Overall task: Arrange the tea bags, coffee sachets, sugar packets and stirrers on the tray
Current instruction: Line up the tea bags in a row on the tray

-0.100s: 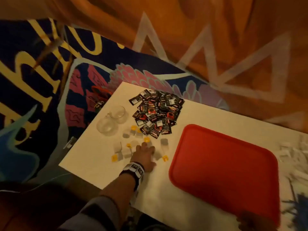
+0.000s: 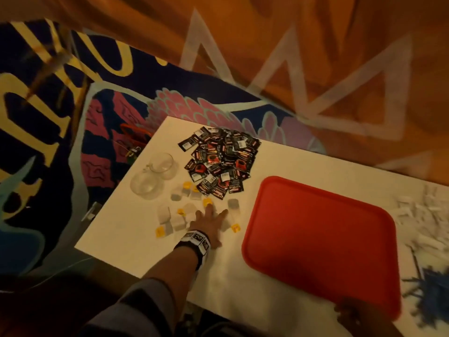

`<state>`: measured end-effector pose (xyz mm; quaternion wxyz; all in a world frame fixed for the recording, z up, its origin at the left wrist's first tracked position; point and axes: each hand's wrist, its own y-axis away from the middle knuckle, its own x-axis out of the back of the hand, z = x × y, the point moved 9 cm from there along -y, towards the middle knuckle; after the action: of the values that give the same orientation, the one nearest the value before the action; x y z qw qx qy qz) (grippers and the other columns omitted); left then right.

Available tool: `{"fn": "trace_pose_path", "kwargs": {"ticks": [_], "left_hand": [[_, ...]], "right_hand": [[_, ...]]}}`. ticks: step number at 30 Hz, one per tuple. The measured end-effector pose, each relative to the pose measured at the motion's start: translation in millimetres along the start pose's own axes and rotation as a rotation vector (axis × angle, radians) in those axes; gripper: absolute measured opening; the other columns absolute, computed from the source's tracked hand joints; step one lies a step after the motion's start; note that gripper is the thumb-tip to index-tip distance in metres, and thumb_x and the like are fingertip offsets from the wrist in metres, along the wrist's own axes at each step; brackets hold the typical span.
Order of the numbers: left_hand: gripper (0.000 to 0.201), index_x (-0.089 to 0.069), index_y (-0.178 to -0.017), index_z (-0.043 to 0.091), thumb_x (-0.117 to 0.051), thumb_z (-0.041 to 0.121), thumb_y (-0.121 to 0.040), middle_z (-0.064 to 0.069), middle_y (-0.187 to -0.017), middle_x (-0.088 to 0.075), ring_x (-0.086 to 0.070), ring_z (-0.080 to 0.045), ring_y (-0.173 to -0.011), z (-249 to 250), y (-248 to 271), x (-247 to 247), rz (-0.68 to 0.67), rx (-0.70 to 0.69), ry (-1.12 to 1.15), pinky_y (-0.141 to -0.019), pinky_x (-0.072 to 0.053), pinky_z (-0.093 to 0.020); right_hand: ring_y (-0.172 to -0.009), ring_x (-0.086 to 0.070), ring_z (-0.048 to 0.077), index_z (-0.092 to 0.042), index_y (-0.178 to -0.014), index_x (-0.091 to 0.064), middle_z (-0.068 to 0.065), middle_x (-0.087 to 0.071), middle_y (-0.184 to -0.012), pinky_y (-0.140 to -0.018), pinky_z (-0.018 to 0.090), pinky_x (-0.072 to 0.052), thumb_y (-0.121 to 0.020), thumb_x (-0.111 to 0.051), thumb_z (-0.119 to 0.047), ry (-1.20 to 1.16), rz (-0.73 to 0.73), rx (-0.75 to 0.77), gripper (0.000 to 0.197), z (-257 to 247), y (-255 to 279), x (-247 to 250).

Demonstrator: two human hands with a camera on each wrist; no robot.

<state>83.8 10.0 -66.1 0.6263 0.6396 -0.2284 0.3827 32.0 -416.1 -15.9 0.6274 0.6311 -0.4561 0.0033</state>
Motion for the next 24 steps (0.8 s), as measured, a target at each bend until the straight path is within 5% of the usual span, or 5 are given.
{"fn": "trace_pose_path", "kwargs": {"ticks": [4,11,16,21,24], "left_hand": [[0.086,-0.025,-0.152,0.035,-0.075,0.034,-0.082,-0.014,-0.152,-0.018,-0.031,-0.043,-0.133,11,-10,1,0.018,-0.077,-0.063,-0.099,-0.047,-0.053],[0.029,-0.063,-0.118,0.017,-0.060,0.017,-0.089,-0.008,-0.124,-0.047,-0.051,-0.030,-0.112,15,-11,0,0.144,-0.207,0.034,-0.094,-0.048,-0.040],[0.006,-0.069,-0.090,0.016,-0.067,0.014,-0.085,-0.004,-0.098,-0.063,-0.060,-0.023,-0.093,-10,-8,25,0.299,-0.116,0.521,-0.078,-0.043,-0.026],[0.019,-0.059,-0.079,0.023,-0.068,0.007,-0.085,0.001,-0.085,-0.066,-0.065,-0.027,-0.079,-30,-3,42,0.304,-0.014,0.932,-0.073,-0.055,-0.035],[0.018,-0.055,-0.090,0.026,-0.064,0.010,-0.088,-0.009,-0.097,-0.064,-0.064,-0.035,-0.085,-21,3,45,0.307,-0.073,0.796,-0.076,-0.054,-0.039]], "right_hand": [[-0.083,-0.061,0.004,-0.044,-0.080,-0.055,-0.009,-0.067,-0.090,-0.082,0.022,-0.052,-0.086,-0.067,-0.010,0.154,0.008,0.336,0.037,-14,19,-17],[-0.085,-0.056,0.000,-0.037,-0.093,-0.056,-0.019,-0.056,-0.097,-0.070,0.014,-0.045,-0.092,-0.063,-0.025,0.337,-0.057,0.426,0.014,-29,32,-28],[-0.082,-0.056,0.000,-0.039,-0.091,-0.057,-0.019,-0.059,-0.093,-0.067,0.012,-0.041,-0.095,-0.060,-0.025,0.349,-0.048,0.395,0.014,-34,33,-28],[-0.077,-0.055,0.002,-0.037,-0.081,-0.055,-0.014,-0.062,-0.087,-0.067,0.017,-0.044,-0.095,-0.058,-0.023,0.339,-0.002,0.434,0.020,-51,26,-20],[-0.076,-0.056,0.002,-0.033,-0.088,-0.060,-0.013,-0.062,-0.089,-0.063,0.015,-0.041,-0.097,-0.053,-0.023,0.341,-0.003,0.467,0.015,-65,23,-16]]}}
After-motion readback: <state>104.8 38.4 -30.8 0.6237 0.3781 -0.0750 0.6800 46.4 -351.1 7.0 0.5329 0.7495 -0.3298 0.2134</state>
